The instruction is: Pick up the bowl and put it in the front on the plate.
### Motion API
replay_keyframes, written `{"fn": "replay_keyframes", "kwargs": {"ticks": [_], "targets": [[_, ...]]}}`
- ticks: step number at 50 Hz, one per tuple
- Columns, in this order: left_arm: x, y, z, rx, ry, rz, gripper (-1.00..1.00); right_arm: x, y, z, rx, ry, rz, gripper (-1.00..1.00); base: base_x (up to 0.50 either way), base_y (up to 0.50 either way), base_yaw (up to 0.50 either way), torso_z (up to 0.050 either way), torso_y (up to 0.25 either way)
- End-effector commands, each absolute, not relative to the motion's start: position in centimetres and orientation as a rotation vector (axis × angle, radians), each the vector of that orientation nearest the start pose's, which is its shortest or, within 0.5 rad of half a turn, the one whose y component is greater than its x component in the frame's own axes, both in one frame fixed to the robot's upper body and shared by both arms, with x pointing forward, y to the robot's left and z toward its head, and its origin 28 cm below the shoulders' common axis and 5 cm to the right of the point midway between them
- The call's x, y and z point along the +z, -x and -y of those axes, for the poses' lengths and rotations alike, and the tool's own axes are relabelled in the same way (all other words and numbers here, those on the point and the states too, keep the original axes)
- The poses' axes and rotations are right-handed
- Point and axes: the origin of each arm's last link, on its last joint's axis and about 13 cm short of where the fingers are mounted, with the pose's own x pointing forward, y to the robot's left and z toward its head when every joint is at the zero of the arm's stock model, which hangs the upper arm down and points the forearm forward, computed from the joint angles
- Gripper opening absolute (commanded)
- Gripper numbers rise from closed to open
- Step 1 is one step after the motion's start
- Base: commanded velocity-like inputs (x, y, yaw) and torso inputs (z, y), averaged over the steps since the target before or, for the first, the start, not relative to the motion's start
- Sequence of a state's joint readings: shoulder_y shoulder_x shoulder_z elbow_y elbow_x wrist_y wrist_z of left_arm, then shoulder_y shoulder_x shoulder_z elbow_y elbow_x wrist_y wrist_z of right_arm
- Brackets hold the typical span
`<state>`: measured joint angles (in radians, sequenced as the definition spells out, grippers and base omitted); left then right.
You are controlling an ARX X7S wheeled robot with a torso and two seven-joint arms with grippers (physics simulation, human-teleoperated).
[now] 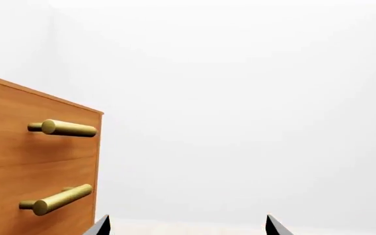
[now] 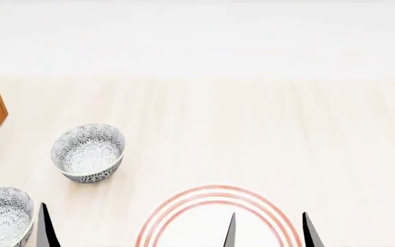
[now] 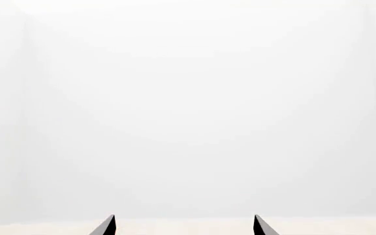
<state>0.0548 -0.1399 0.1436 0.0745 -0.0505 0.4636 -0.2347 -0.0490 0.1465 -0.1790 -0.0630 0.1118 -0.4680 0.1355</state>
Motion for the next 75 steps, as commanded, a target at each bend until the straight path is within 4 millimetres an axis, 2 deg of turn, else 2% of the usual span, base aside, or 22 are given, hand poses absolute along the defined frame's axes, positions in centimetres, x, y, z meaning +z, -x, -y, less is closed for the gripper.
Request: {"fn": "replay_keyframes", "kwargs": {"ticks": [1,9,19,47,56,60,75], "targets": [[4.76,-19.81,-20.62,0.062,0.005,0.473,1.0,4.53,-19.87,9.27,0.058,-0.046,0.455,1.0,0.5,0.0,0.0,0.0,0.0],[4.7,-19.81,-20.6,0.06,0.004,0.472,1.0,4.57,-19.83,9.24,0.066,-0.052,0.458,1.0,0.5,0.0,0.0,0.0,0.0],[4.75,-19.83,-20.58,0.058,0.005,0.471,1.0,4.68,-19.7,9.11,0.093,-0.04,0.479,1.0,0.0,0.07,0.0,0.0,0.0],[4.66,-19.78,-20.55,0.055,0.006,0.463,1.0,4.49,-19.63,9.09,0.098,-0.041,0.472,1.0,0.0,0.47,0.0,0.0,0.0],[4.7,-19.79,-20.54,0.045,0.018,0.46,1.0,4.47,-19.71,9.12,0.091,-0.054,0.461,1.0,0.0,0.02,0.0,0.0,0.0],[4.51,-19.84,-20.44,0.044,-0.027,0.45,1.0,4.43,-19.75,9.14,0.088,-0.055,0.46,1.0,0.0,0.0,0.0,0.0,0.0],[4.46,-19.81,-20.43,0.055,-0.039,0.447,1.0,4.47,-19.78,9.15,0.084,-0.058,0.458,1.0,0.0,0.0,0.0,0.005,-0.239]]}}
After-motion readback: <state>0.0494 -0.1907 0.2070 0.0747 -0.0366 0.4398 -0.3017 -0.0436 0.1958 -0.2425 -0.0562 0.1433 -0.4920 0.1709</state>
